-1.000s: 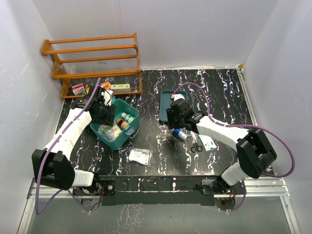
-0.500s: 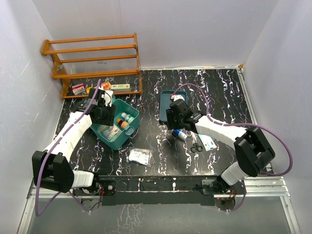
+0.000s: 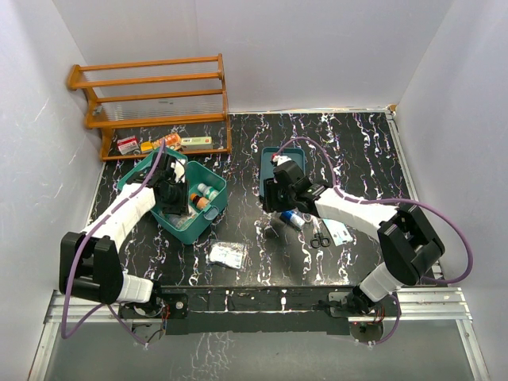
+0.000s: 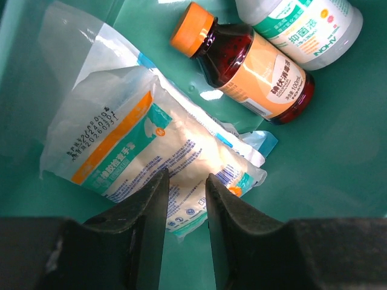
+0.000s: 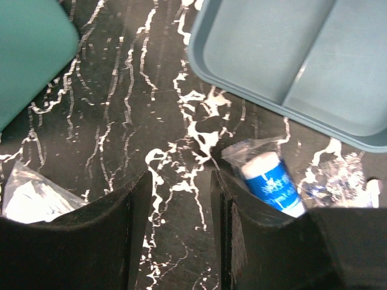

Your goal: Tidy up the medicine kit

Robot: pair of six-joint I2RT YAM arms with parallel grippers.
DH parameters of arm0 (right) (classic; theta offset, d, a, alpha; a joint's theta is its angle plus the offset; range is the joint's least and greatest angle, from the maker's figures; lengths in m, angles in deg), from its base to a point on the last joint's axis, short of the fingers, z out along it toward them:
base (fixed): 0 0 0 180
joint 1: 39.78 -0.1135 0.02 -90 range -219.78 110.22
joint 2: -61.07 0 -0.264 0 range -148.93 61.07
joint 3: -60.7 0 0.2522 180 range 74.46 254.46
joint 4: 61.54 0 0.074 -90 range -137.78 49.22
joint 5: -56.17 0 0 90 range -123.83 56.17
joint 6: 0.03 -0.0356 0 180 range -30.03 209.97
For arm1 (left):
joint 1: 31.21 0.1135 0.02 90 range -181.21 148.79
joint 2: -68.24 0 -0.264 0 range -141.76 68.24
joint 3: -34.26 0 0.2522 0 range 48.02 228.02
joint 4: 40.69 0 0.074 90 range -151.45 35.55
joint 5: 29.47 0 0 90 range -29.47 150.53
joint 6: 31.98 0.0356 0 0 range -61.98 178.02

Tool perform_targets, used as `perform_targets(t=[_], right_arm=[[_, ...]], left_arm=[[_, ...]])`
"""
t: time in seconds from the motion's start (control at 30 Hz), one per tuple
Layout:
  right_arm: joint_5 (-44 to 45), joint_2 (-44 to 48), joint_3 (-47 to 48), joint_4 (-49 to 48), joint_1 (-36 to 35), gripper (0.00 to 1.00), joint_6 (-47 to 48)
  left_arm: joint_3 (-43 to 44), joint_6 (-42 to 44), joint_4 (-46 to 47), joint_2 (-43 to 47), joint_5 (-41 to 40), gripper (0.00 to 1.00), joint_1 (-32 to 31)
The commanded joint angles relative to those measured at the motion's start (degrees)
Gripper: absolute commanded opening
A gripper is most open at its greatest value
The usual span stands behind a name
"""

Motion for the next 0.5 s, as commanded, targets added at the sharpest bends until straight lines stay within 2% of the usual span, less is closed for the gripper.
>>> perform_targets(t=[0.0,0.33,0.47], right_arm=[[-1.98,1.65,1.27,-4.70,-1.77,0.42,-0.92],[-0.50,2.80,1.78,-4.90,-7.35,0.50,1.26],[-0.75,2.48,1.26,-5.19,-9.92,0.54,2.44]], left_arm=[[-1.81,-4.06,0.77,1.83,0.97,0.29,0.26],[-1.58,-10.57,-0.71,0.74,-5.62,0.28,0.27],[1.21,-10.16,-2.98,2.55,-7.28,0.32,0.27]])
